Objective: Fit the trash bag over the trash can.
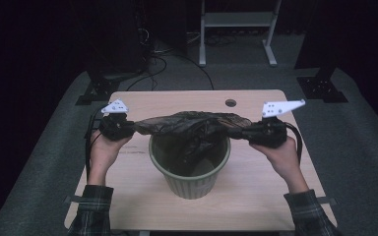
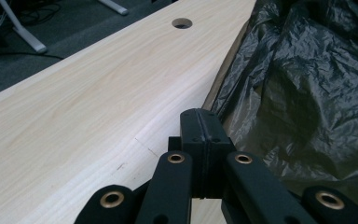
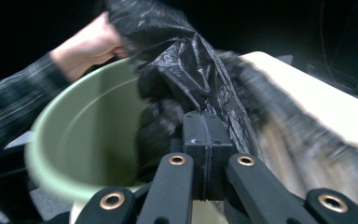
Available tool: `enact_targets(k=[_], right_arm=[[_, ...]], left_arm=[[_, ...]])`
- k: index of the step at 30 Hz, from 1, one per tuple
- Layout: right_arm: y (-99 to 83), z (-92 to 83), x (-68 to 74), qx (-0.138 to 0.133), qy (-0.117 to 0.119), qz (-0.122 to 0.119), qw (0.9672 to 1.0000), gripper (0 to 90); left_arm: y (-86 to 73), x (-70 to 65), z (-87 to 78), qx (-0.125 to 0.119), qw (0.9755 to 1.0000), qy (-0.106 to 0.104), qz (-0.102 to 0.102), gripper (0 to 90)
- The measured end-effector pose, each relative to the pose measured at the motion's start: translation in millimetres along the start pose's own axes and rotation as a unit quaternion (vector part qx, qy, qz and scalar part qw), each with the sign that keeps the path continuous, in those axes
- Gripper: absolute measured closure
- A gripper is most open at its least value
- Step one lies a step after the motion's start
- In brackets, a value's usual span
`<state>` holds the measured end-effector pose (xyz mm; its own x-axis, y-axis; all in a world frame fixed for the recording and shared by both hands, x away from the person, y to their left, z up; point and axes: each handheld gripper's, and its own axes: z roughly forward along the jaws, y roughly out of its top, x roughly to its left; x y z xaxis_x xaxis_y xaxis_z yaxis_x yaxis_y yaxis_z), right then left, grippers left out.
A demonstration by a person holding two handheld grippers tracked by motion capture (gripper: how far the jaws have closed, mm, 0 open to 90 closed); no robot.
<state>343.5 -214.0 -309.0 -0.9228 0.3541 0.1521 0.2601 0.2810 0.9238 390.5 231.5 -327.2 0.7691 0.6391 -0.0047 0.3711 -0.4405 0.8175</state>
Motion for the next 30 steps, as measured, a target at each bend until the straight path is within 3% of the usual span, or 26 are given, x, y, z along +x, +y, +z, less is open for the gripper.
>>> enact_targets(k=[5, 12, 19, 25, 30], right_arm=[[-22.2, -10.9, 30.8, 0.012, 0.024, -0.015, 0.9995, 90.0], [-49.4, -14.3, 57.7, 0.032, 0.06, -0.019, 0.9975, 90.0], [-77.3, 18.0, 72.8, 0.095, 0.096, -0.017, 0.9907, 90.0], [-103.3, 50.3, 71.4, 0.152, 0.101, -0.006, 0.9832, 90.0], [-117.1, 66.5, 69.7, 0.177, 0.102, 0.002, 0.9789, 90.0]], left_arm=[[-6.1, -4.0, -0.7, 0.004, 1.0, -0.001, 0.004, 90.0], [-15.8, -3.6, -1.3, 0.007, 1.0, 0.0, -0.003, 90.0], [-17.8, -4.0, 0.3, 0.009, 0.9999, 0.0, -0.004, 90.0], [-19.8, -4.0, 3.8, 0.013, 0.9999, -0.005, -0.004, 90.0], [-19.1, -5.7, 5.8, 0.011, 0.9999, -0.01, -0.002, 90.0]])
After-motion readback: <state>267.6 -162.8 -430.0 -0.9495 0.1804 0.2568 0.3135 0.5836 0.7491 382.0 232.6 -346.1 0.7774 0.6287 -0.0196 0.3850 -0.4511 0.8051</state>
